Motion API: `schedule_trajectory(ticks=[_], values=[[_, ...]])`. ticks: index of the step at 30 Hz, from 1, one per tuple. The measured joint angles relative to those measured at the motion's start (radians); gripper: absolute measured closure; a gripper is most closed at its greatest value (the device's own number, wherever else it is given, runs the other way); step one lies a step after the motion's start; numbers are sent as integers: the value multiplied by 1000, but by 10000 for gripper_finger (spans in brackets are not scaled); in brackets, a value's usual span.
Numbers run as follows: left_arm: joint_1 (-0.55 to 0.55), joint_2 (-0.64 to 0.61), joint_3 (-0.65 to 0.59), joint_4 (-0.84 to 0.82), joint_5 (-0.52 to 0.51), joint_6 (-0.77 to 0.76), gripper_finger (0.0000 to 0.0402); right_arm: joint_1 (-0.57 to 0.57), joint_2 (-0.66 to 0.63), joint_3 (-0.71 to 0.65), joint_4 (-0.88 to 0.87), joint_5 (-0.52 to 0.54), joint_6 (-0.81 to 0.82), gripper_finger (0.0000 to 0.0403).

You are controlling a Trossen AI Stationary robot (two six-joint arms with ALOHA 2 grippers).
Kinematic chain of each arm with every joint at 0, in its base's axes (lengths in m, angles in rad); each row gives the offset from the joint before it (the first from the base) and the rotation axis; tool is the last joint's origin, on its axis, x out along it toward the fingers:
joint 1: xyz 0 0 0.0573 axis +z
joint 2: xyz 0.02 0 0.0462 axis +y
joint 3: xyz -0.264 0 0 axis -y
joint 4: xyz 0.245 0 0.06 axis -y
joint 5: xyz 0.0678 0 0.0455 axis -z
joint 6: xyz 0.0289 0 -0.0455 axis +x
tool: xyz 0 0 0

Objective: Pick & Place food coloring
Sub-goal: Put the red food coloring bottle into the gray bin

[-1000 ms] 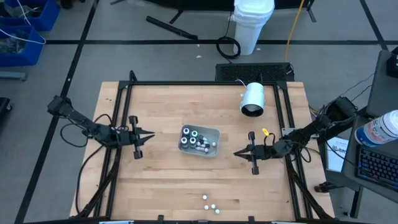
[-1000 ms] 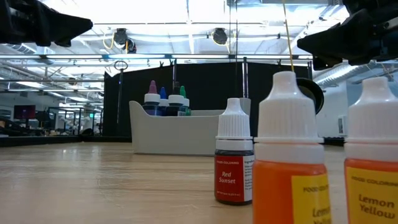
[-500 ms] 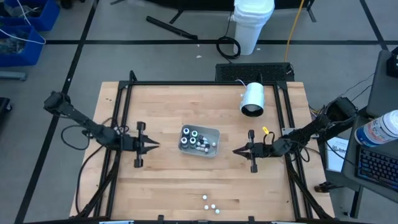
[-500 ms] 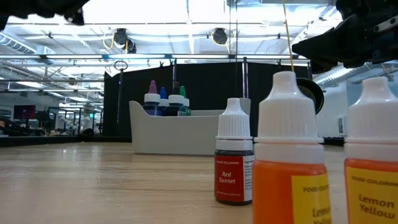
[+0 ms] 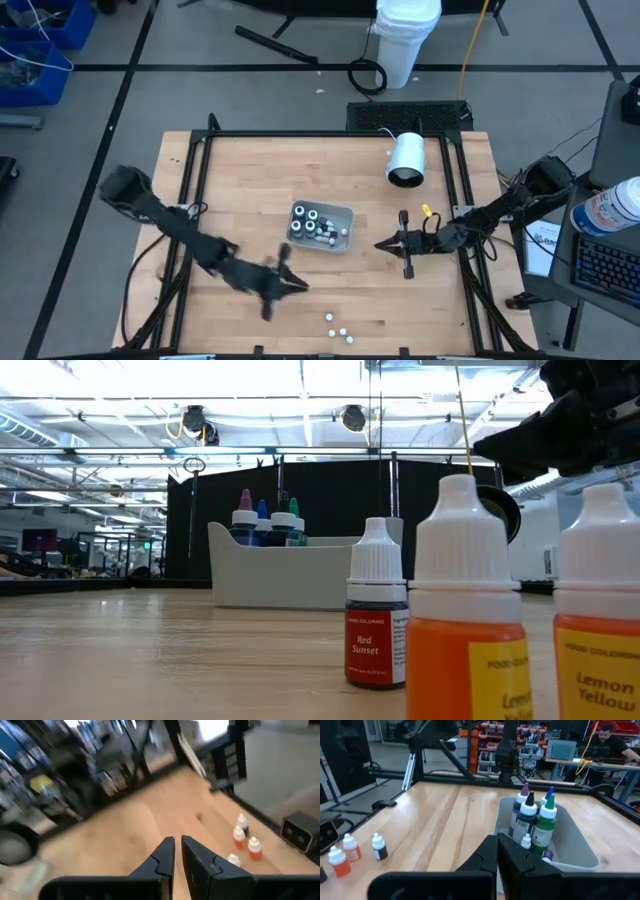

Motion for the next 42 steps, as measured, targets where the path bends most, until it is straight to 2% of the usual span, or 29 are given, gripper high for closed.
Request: schedule_trajectory(ticks=[3, 5, 9, 13, 18, 25, 35, 42], values=[[13, 142, 194, -227, 15, -110, 356, 0, 0, 0, -6, 0, 0, 403], [28, 232, 332, -377, 68, -188, 344, 0, 0, 0, -6, 0, 0, 403], [43, 392, 566, -581, 263, -213, 301, 0, 0, 0, -4, 0, 0, 403], [39, 490, 689, -686, 478, -149, 250, 0, 0, 0, 0, 0, 3, 403], [52, 552, 705, -678, 512, -128, 201, 0, 0, 0, 4, 0, 10, 403], [95, 598, 705, -661, 507, -103, 173, 0, 0, 0, 10, 0, -2, 403], [147, 645, 704, -645, 593, -96, 190, 0, 0, 0, 2, 0, 5, 403], [151, 658, 703, -661, 604, -95, 211, 0, 0, 1, -5, -1, 34, 403]])
